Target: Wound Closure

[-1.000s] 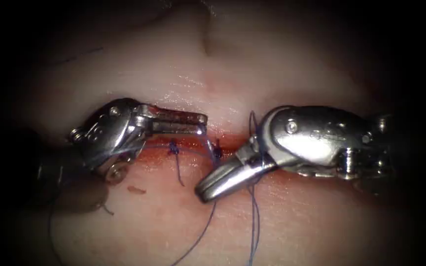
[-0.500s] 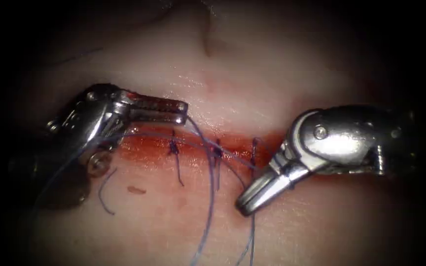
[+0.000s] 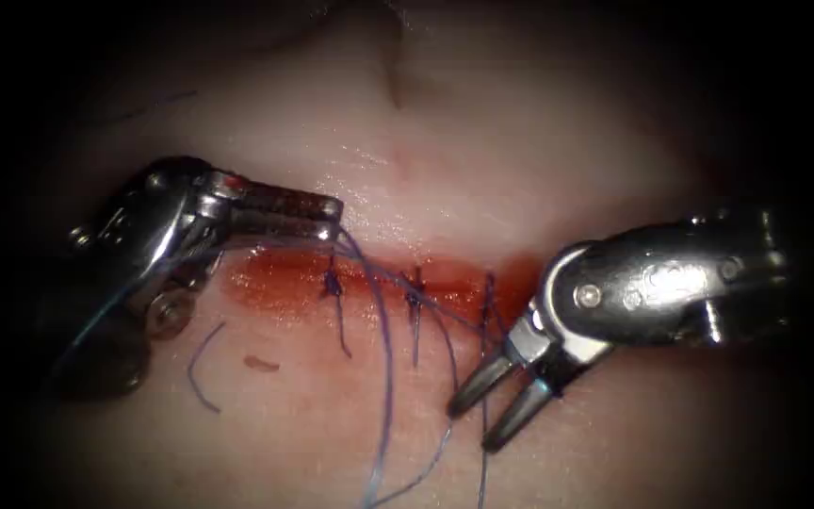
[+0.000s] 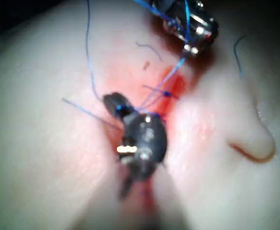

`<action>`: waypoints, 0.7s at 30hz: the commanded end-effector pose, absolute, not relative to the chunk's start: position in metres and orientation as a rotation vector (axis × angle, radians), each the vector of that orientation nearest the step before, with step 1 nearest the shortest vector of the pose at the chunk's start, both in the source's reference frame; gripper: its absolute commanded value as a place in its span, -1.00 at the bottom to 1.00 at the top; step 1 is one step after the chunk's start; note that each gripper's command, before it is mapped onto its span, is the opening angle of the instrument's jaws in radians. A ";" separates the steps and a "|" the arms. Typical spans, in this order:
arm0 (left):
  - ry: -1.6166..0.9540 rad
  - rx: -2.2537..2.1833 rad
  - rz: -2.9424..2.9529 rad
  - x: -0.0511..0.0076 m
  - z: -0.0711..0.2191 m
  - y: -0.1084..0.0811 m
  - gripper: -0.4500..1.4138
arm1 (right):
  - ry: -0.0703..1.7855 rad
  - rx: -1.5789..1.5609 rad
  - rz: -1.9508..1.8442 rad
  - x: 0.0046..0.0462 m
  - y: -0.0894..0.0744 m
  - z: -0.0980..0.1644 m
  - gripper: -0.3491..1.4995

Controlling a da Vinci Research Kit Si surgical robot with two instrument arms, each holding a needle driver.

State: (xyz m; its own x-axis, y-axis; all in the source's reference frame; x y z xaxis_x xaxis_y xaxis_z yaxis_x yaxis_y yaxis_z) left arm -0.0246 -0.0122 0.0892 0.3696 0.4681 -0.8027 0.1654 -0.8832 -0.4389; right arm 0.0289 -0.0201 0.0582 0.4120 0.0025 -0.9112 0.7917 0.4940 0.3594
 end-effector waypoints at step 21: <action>-0.620 -2.334 1.538 -0.0254 0.090 -0.014 -1.00 | 0.890 0.913 -0.718 0.0291 -0.025 0.061 0.16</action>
